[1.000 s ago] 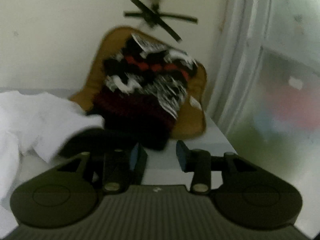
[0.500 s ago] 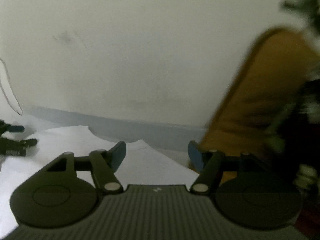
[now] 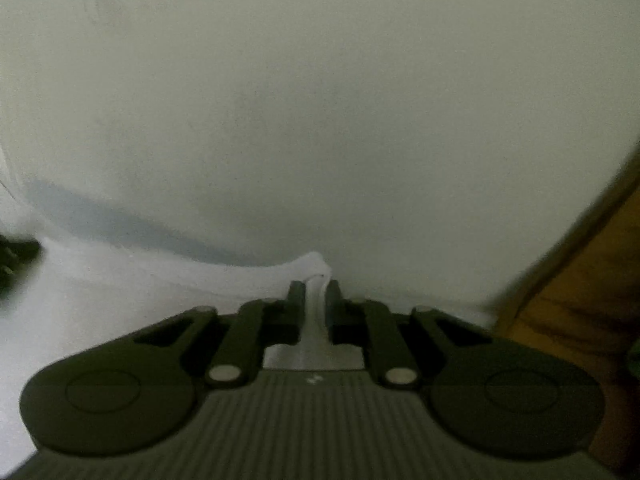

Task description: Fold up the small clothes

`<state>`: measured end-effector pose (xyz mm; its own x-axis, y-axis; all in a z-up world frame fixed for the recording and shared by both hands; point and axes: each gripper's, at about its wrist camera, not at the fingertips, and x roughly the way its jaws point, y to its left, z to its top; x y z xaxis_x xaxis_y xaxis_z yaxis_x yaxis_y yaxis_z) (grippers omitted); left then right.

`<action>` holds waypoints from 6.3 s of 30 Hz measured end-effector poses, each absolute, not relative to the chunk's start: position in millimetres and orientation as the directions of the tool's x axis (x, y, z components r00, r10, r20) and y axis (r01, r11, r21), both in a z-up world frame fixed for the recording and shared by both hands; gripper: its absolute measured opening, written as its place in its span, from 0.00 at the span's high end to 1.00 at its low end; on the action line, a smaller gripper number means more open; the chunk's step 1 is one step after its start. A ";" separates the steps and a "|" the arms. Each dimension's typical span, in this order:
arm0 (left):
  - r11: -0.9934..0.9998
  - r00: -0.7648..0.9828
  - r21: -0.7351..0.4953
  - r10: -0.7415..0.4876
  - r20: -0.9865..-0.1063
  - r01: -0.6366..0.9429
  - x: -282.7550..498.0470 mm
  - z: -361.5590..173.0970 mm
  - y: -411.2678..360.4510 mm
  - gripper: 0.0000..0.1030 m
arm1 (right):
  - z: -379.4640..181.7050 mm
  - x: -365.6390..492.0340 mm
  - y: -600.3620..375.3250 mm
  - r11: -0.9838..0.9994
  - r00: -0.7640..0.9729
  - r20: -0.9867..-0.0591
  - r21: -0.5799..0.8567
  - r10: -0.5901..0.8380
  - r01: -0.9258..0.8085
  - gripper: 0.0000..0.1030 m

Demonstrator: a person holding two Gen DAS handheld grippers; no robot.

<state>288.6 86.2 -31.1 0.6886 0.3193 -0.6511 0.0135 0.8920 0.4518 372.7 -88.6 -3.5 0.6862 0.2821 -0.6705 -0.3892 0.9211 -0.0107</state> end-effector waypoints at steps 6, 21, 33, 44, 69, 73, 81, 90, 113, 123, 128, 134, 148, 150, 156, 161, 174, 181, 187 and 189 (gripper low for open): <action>0.971 0.746 0.240 0.163 -0.646 -0.004 204.3 50.9 137.6 0.83 | 36.7 310.4 -107.2 0.920 0.730 -0.619 -0.031 0.289 -0.391 0.57; 0.975 0.603 0.120 0.212 -0.769 -0.189 -29.1 34.9 246.7 0.58 | 47.0 67.2 -104.0 0.678 0.448 -0.599 0.227 0.663 -0.699 0.45; 0.966 0.594 0.217 0.257 -0.762 -0.139 -44.5 -0.5 212.7 0.97 | 17.0 82.2 -112.2 0.685 0.480 -0.536 0.288 0.695 -0.670 0.42; 0.850 0.686 -0.005 0.421 -0.594 -0.526 -13.0 120.7 328.9 0.97 | 14.0 78.6 -103.9 0.690 0.490 -0.509 0.351 0.708 -0.632 0.42; 0.967 0.807 0.064 -0.168 -0.566 0.246 108.9 229.7 7.7 0.43 | 5.0 88.1 -155.2 0.641 0.497 -0.414 0.585 0.762 -0.496 0.42; 0.987 0.823 0.121 -0.023 -0.567 0.110 107.9 217.3 40.0 0.41 | 5.3 87.0 -155.7 0.630 0.492 -0.405 0.595 0.771 -0.499 0.42; 0.990 0.728 0.133 0.058 -0.683 0.046 111.1 106.8 114.4 0.19 | 20.5 102.3 -158.8 0.608 0.487 -0.388 0.644 0.783 -0.465 0.37; 0.902 0.725 0.418 0.215 -0.654 0.109 112.3 -13.5 72.2 0.83 | 21.7 175.3 -97.9 0.721 0.464 -0.552 0.518 0.693 -0.460 0.67; 0.963 0.599 -0.225 -0.093 -0.796 -0.148 201.4 7.2 222.8 0.40 | 46.0 129.2 -72.7 0.717 0.487 -0.590 0.244 0.644 -0.653 0.35; 0.963 0.674 -0.232 -0.083 -0.734 -0.134 211.1 3.6 218.4 0.91 | 77.1 145.0 -96.6 0.744 0.616 -0.560 0.001 0.554 -0.668 0.98; 0.956 0.679 -0.254 -0.089 -0.729 -0.148 203.6 0.9 219.7 0.91 | 135.0 137.0 -204.3 0.914 0.836 -0.428 -0.051 0.344 -0.402 0.96; 0.934 0.657 -0.295 -0.094 -0.748 -0.203 212.4 -16.5 225.7 0.91 | 107.5 134.2 -192.3 0.874 0.734 -0.490 0.147 0.471 -0.463 0.52; 0.940 0.652 -0.283 -0.095 -0.753 -0.190 213.3 -22.3 220.4 0.90 | 51.9 150.4 -73.6 0.707 0.537 -0.644 0.008 0.545 -0.707 0.96; 0.943 0.654 -0.279 -0.097 -0.750 -0.180 212.8 -22.1 220.6 0.90 | 77.7 146.4 -110.3 0.743 0.636 -0.593 -0.092 0.494 -0.663 0.96; 0.962 0.663 -0.214 -0.051 -0.747 -0.167 207.9 -19.3 210.9 0.88 | 114.6 174.7 -230.6 0.916 0.850 -0.513 -0.271 0.122 -0.295 0.91; 0.972 0.664 -0.174 -0.025 -0.748 -0.160 196.0 -12.6 202.9 0.72 | 105.5 187.6 -280.6 0.976 0.814 -0.550 0.013 0.188 -0.217 0.83; 0.992 0.667 0.120 0.105 -0.738 -0.023 143.5 -9.2 167.4 0.49 | 45.0 228.5 -171.1 0.875 0.668 -0.622 0.062 0.410 -0.479 0.41; 0.987 0.656 0.161 0.106 -0.747 0.024 146.1 -3.9 165.8 0.48 | 34.8 233.2 -143.2 0.827 0.634 -0.601 0.083 0.487 -0.556 0.41; 0.986 0.656 0.164 0.102 -0.748 0.034 144.0 -3.2 164.3 0.48 | 31.1 242.2 -141.8 0.759 0.500 -0.613 0.276 0.612 -0.590 0.42; 0.989 0.657 0.144 0.082 -0.750 0.040 140.8 0.5 169.3 0.48 | 21.7 242.7 -143.4 0.694 0.371 -0.639 0.373 0.674 -0.616 0.47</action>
